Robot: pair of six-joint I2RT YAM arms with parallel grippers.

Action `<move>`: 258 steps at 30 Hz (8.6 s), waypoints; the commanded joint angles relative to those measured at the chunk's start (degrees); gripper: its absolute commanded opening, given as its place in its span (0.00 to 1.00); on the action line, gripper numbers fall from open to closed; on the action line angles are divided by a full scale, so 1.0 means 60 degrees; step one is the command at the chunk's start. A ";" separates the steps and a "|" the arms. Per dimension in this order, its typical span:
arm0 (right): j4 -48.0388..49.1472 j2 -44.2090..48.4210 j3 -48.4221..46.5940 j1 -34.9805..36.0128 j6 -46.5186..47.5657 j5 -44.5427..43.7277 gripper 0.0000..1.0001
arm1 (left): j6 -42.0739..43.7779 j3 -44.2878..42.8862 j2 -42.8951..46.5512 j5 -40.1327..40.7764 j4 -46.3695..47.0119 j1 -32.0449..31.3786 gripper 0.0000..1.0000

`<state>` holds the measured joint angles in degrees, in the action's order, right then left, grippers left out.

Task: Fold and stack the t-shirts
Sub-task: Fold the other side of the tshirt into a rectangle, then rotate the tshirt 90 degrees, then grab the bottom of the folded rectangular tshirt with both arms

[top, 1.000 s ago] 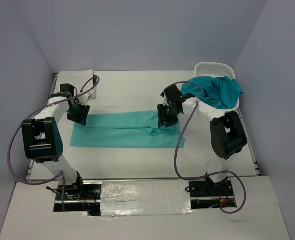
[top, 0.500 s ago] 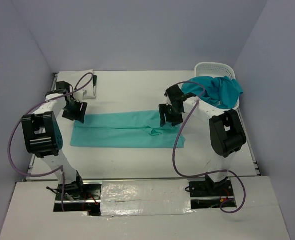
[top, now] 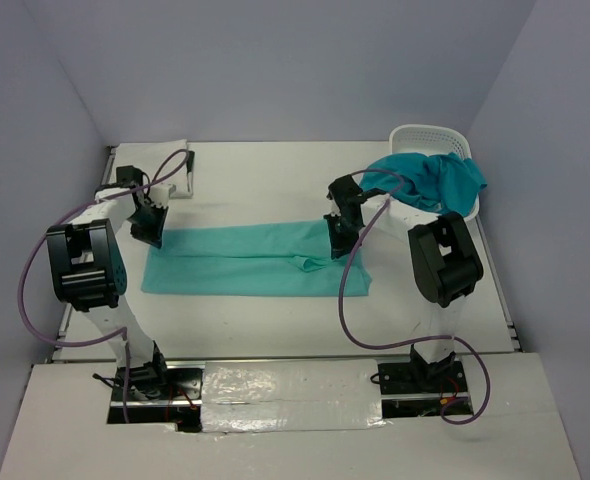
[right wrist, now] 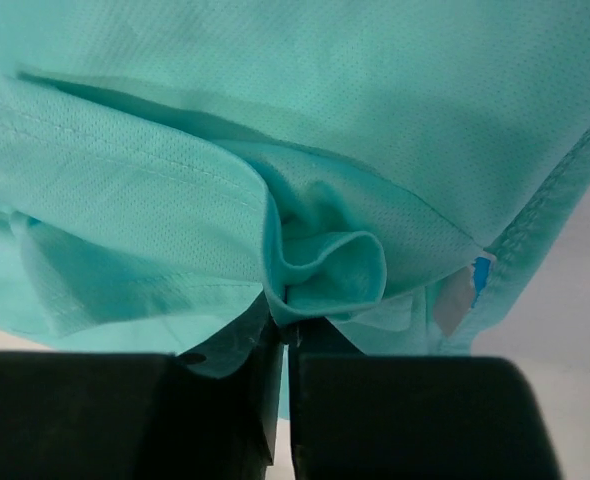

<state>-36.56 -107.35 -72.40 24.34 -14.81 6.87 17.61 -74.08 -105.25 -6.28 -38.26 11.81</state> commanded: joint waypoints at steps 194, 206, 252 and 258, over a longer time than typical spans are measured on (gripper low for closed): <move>0.7190 0.2278 0.3790 0.5490 -1.0694 0.0572 0.64 | 0.0832 0.3762 0.5587 -0.3185 0.0487 0.2806 0.49; 0.6430 -0.1765 0.1097 0.6710 -1.2633 -0.0194 0.71 | 0.1153 0.3324 0.6499 -0.3846 -0.0083 0.2806 0.54; 0.8278 0.4120 0.9006 0.5172 -0.8080 0.1990 0.48 | 1.5921 0.7822 0.8242 -0.4739 -0.0274 -0.7623 0.81; 0.7397 0.4649 0.8947 0.5158 -0.8269 0.1828 0.56 | 1.5085 0.6928 0.6835 -0.4051 -0.0244 -0.7638 0.82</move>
<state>18.22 -79.75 -18.98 55.46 -66.61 21.89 109.36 -30.04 -62.89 -30.24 -41.15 -33.71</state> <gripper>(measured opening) 0.555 0.805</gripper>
